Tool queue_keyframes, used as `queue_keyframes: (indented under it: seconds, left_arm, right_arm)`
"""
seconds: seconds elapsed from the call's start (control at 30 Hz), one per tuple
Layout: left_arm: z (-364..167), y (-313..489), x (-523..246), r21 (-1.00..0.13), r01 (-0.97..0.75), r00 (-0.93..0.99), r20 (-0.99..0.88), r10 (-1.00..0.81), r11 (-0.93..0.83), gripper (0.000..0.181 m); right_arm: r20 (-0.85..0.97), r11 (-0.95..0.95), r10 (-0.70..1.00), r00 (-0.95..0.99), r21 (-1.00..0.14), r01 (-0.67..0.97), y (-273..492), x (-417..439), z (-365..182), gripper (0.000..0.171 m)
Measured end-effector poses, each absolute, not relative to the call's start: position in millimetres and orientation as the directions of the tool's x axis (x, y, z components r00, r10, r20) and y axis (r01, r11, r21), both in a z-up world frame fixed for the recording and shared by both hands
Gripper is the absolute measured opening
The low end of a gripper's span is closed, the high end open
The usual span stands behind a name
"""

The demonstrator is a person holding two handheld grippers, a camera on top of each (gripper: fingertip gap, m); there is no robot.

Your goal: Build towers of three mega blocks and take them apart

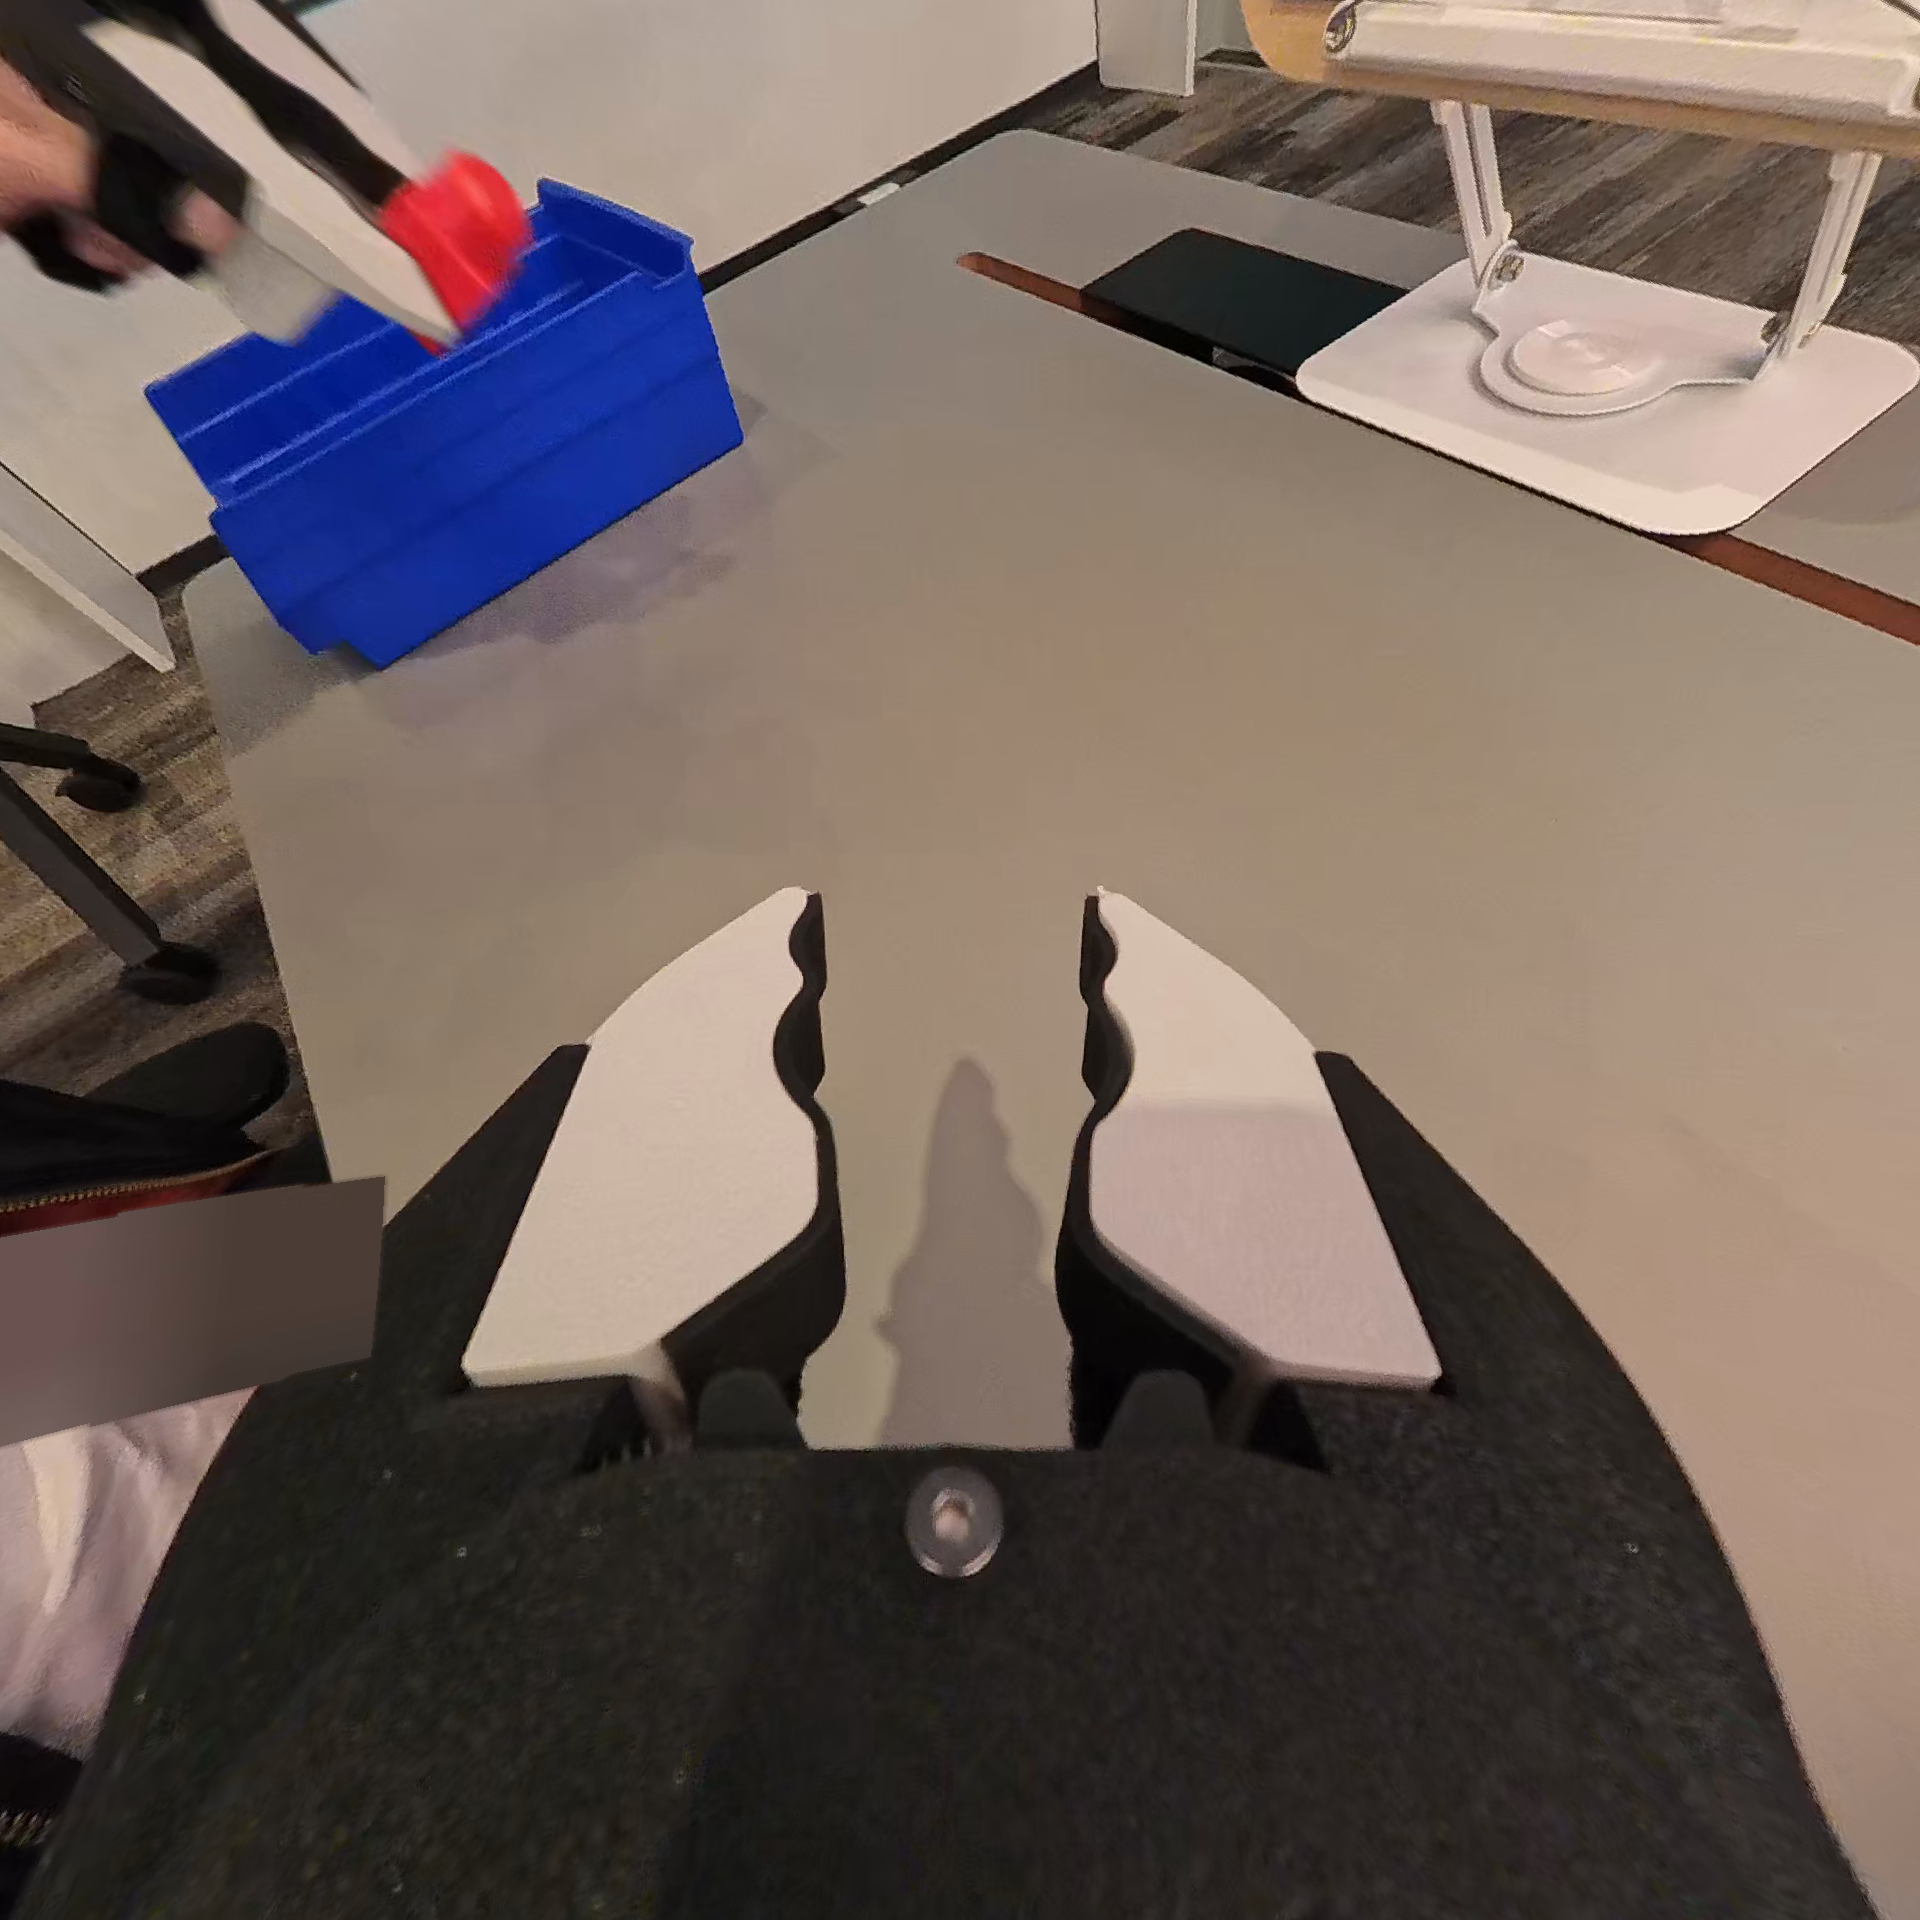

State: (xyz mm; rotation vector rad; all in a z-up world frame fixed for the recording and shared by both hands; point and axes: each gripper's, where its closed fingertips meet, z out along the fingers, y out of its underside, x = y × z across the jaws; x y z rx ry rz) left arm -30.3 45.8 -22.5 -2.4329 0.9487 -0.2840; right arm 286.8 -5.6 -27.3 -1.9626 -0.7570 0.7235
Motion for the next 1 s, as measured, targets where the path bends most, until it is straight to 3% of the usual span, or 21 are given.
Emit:
queue_keyframes:
  seconds: [0.27,0.83,1.0]
  left_arm:
    - [-127,71,61,-0.402,-0.583,0.723,0.140,-0.677,-0.706,0.036]
    - [-163,54,98,-0.247,-0.744,0.629,0.054,-0.775,-0.621,0.036]
    - [-163,52,103,-0.282,-0.753,0.597,0.089,-0.797,-0.595,0.037]
  right_arm:
    - [-0.218,-0.465,0.732,0.646,-0.852,0.239,-24,305,-41,0.047]
    - [-0.259,-0.497,0.714,0.651,-0.842,0.210,-36,333,-58,0.046]
    - [-0.268,-0.506,0.710,0.651,-0.838,0.206,-35,334,-62,0.046]
